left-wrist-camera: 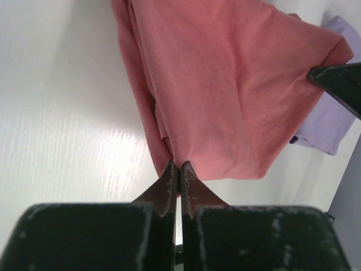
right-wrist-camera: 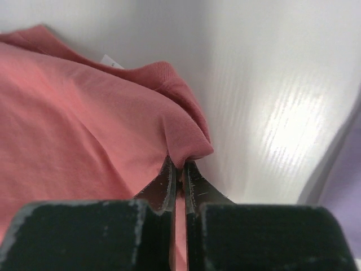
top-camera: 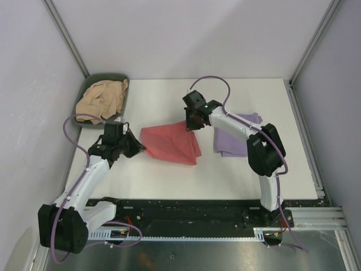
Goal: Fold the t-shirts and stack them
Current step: Put the neatly folded tshirt into the corner of the board with the right arm
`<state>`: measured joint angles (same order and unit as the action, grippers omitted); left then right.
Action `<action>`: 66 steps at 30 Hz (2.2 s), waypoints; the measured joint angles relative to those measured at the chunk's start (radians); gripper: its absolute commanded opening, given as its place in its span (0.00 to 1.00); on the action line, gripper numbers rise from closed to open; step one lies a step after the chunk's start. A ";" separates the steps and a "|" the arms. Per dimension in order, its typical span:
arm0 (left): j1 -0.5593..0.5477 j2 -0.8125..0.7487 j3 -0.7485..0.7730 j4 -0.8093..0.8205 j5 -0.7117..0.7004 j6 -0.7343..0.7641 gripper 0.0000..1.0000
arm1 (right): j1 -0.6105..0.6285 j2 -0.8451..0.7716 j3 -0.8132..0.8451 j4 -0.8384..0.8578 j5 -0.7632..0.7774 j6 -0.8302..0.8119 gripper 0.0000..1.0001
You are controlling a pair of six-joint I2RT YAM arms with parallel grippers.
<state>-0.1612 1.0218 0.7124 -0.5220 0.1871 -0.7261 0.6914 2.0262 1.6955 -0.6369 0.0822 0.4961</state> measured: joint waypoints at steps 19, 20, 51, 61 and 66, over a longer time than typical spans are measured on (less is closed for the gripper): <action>-0.369 0.434 0.482 0.018 -0.109 -0.061 0.00 | -0.361 -0.252 -0.117 -0.026 0.000 -0.040 0.00; -0.386 0.470 0.517 0.019 -0.111 -0.064 0.00 | -0.391 -0.260 -0.123 -0.027 -0.001 -0.045 0.00; -0.603 0.983 0.941 0.034 -0.089 -0.148 0.00 | -0.726 -0.283 -0.165 -0.050 -0.011 -0.117 0.00; -0.636 1.041 0.888 0.050 -0.074 -0.165 0.00 | -0.733 -0.232 -0.183 -0.051 0.014 -0.116 0.00; -0.642 1.064 0.859 0.071 -0.066 -0.166 0.00 | -0.743 -0.187 -0.186 -0.044 0.027 -0.116 0.00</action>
<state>-0.8032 2.0853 1.5715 -0.4515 0.1207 -0.8921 -0.0521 1.8393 1.5097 -0.6807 0.1089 0.3805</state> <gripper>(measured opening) 0.011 0.035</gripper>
